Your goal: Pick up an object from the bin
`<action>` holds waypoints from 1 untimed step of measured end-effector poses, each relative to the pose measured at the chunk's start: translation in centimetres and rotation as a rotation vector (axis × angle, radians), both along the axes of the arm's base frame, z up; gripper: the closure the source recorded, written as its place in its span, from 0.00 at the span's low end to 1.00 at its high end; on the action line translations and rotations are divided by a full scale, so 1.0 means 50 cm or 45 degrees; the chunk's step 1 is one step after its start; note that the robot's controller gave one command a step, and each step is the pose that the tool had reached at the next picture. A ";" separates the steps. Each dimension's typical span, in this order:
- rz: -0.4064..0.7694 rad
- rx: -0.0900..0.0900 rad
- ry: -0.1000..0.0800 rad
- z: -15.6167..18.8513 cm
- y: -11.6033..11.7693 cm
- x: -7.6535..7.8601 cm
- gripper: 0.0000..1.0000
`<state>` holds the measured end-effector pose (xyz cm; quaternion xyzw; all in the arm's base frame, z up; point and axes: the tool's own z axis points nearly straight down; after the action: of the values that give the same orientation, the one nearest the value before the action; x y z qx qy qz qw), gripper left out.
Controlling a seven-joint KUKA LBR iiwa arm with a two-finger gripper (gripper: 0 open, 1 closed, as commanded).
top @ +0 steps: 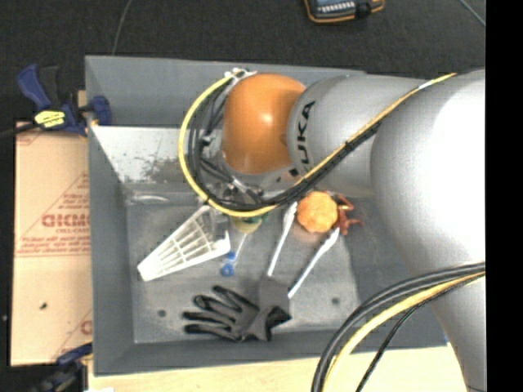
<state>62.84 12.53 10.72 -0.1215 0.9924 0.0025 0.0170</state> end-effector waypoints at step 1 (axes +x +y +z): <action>0.000 0.000 -0.001 0.046 0.000 0.000 1.00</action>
Offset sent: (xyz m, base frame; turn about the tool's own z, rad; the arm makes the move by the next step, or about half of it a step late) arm -0.0001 -0.0001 0.0264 0.0001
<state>62.84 12.51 13.04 -0.1214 0.9924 0.0024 0.0172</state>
